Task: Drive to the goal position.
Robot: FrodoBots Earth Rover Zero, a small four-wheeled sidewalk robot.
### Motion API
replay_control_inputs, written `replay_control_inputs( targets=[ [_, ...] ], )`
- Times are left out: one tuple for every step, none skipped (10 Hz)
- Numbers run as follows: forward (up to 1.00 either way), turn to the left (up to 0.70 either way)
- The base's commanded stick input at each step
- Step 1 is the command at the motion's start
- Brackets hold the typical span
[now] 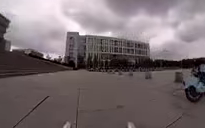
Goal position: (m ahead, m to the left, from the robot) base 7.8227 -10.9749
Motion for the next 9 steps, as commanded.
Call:
replay_control_inputs(
  targets=[
    [0.5,-0.24],
    [0.5,-0.24],
    [0.5,-0.24],
    [0.5,-0.24],
    [0.5,-0.24],
    [0.5,-0.24],
    [0.5,-0.24],
    [0.5,-0.24],
    [0.5,-0.24]
  ],
)
